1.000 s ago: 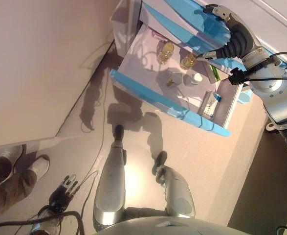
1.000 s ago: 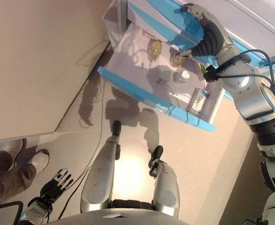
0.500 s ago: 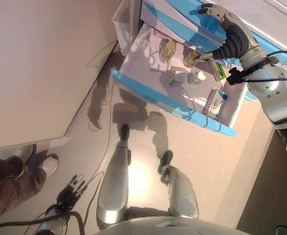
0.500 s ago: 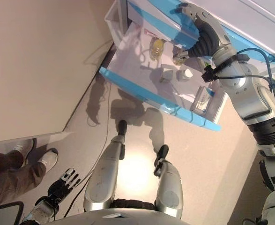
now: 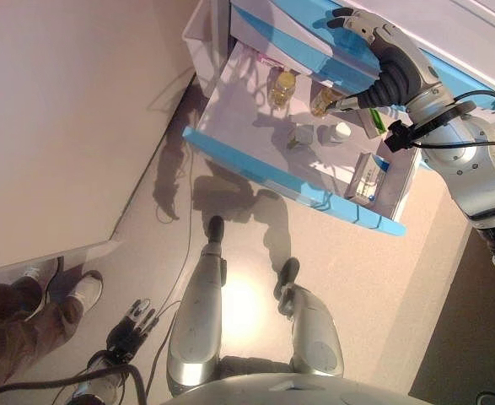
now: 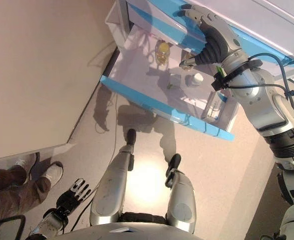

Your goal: Open the drawer and pick up the medicine

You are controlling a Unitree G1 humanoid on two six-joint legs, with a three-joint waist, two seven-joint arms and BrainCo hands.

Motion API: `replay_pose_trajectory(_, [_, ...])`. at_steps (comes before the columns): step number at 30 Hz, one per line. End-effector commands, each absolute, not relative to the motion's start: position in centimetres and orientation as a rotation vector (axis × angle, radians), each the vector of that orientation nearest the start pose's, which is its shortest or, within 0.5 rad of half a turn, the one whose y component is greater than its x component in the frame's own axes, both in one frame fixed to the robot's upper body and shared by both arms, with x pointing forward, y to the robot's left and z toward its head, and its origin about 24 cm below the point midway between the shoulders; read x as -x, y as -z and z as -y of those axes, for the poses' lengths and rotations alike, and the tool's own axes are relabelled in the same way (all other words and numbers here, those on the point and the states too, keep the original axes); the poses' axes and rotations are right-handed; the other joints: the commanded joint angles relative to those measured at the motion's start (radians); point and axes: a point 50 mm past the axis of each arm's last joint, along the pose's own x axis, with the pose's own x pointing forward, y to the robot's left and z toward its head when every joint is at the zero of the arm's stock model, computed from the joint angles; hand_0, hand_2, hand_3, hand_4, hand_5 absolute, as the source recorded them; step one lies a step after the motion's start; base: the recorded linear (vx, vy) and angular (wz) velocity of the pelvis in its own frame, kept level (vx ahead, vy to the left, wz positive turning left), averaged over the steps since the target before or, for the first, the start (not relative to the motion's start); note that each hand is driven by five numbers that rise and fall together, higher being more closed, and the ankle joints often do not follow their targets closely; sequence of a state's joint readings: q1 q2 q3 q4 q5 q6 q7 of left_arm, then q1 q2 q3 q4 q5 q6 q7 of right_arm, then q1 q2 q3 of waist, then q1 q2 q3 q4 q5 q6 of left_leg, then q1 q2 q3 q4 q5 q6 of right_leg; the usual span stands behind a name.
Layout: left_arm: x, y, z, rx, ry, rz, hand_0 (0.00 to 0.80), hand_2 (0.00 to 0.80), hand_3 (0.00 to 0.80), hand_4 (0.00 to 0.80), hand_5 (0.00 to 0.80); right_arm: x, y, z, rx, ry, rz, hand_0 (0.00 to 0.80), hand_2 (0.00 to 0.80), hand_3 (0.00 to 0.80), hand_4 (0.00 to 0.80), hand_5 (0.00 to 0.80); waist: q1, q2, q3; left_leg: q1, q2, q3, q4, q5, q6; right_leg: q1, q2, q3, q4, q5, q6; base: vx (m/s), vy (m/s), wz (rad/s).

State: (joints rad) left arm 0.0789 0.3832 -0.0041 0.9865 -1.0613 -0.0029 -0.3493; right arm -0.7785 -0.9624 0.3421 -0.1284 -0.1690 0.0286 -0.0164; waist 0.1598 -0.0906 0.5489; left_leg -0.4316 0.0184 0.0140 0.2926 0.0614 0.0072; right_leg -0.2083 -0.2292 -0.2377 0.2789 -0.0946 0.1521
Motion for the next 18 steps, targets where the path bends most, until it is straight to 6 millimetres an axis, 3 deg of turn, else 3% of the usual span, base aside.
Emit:
replay_pose_trajectory(1, [-9.8,12.6,-28.4,0.703,-0.412,-0.734,0.0,0.0,0.0,0.0,0.0,-29.0,-29.0,15.6,1.207,-0.203,0.832,0.0,0.0,0.0,0.0,0.0,0.041,0.002,-0.029,0.089,-0.036,0.003,-0.014,-0.145,0.06,-0.106,0.014,0.007,0.096,0.182,0.008,0.0,0.0,0.0])
replay_pose_trajectory(18, [-9.3,12.9,-27.9,0.713,-0.42,-0.735,0.0,0.0,0.0,0.0,0.0,-24.5,-31.9,14.2,1.192,-0.186,1.076,0.0,0.0,0.0,0.0,0.0,0.032,-0.005,-0.029,0.11,-0.033,0.018,-0.027,-0.146,0.059,-0.088,0.02,0.015,0.08,0.176,0.012,0.0,0.0,0.0])
